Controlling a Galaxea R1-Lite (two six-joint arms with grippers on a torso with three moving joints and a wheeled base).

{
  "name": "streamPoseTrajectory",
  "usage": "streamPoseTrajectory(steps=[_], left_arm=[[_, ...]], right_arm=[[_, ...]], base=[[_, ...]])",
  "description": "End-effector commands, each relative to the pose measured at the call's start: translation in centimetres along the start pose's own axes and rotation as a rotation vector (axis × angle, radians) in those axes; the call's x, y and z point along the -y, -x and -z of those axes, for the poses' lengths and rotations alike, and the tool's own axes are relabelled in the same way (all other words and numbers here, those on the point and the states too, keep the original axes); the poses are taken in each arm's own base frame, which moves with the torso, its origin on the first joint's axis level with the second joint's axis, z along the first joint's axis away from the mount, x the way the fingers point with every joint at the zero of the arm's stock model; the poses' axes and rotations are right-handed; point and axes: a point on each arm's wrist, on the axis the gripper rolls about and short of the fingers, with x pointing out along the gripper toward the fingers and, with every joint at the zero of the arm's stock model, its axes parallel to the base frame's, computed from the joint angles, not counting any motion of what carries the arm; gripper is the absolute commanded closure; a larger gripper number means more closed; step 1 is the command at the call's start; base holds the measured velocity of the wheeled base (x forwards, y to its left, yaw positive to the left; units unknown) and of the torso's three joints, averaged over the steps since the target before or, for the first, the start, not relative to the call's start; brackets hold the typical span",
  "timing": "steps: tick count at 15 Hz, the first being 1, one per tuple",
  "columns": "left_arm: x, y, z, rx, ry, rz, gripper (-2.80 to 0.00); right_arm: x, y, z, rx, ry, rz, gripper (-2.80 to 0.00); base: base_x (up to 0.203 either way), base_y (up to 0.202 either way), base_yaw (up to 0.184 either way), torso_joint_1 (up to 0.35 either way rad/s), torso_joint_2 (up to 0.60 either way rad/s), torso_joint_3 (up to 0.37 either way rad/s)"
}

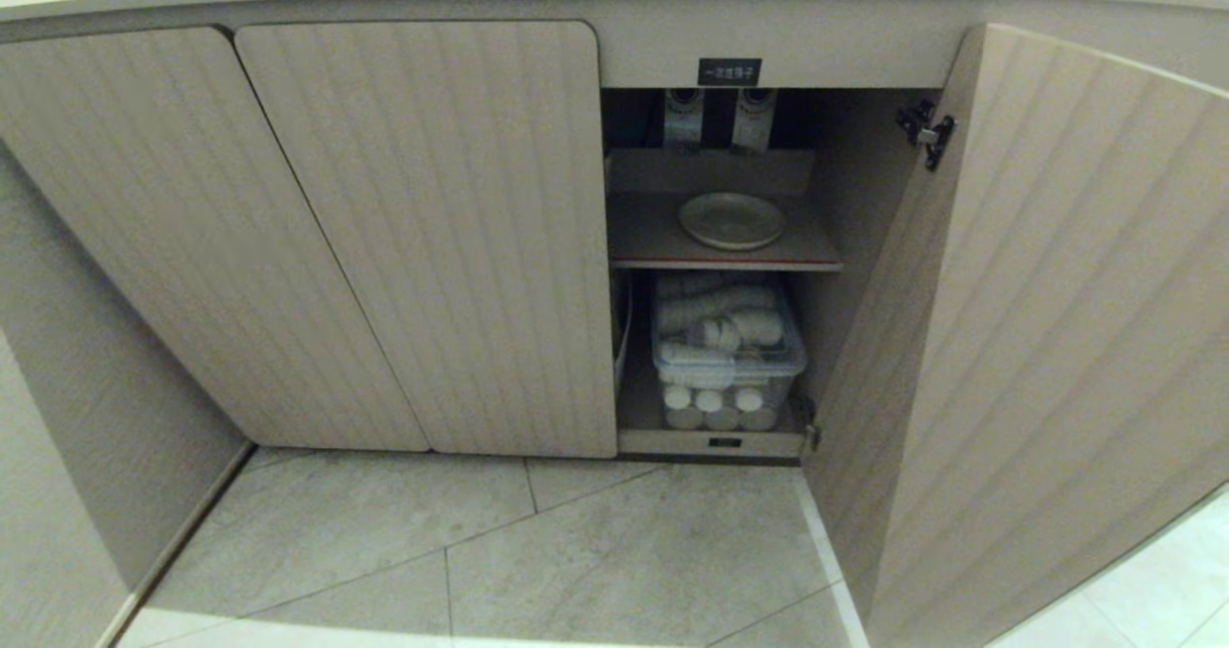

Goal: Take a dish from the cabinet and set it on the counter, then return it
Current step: Close the cabinet door

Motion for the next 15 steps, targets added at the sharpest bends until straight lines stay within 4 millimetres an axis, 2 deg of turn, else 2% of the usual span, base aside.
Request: streamPoseTrajectory(steps=[1, 15], left_arm=[[0.00, 0.00, -0.01, 0.002, 0.001, 0.000, 0.00], [0.00, 0.00, 0.00, 0.000, 0.001, 0.000, 0.00]], right_arm=[[0.00, -0.01, -0.01, -0.001, 0.001, -0.001, 0.00], [0.00, -0.01, 0.01, -0.002, 0.005, -0.001, 0.00]], base=[[0.000, 0.000, 0.000, 0.000, 0.00, 0.000], [0.000, 0.000, 0.000, 0.000, 0.00, 0.000]])
